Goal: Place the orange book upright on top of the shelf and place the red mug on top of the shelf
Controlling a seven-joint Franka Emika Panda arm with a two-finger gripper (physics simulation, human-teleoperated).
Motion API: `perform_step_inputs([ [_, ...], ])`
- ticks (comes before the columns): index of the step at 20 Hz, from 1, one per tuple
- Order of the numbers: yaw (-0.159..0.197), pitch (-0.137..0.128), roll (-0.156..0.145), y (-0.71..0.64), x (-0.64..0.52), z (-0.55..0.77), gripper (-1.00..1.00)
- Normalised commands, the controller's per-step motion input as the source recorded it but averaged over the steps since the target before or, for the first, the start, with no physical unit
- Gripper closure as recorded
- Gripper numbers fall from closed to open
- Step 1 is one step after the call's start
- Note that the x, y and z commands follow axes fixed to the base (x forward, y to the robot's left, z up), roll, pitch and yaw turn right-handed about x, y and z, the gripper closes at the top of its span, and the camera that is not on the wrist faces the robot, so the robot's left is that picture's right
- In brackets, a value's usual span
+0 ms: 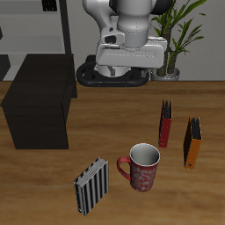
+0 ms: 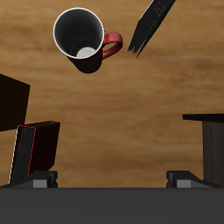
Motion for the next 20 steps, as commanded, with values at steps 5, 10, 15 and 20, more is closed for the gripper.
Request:
perform_step_inputs([
  [5, 0.005, -0.011, -0.002, 0.23, 0.22, 0.03, -1.00],
  [10, -0.022, -0.007, -0.015, 0.24, 0.17, -0.07, -1.00],
  [15, -0.006, -0.034, 0.022, 0.44, 0.09, -0.11, -1.00],
  [20, 0.001, -0.012, 0.034, 0.39, 0.02, -0.16, -1.00],
])
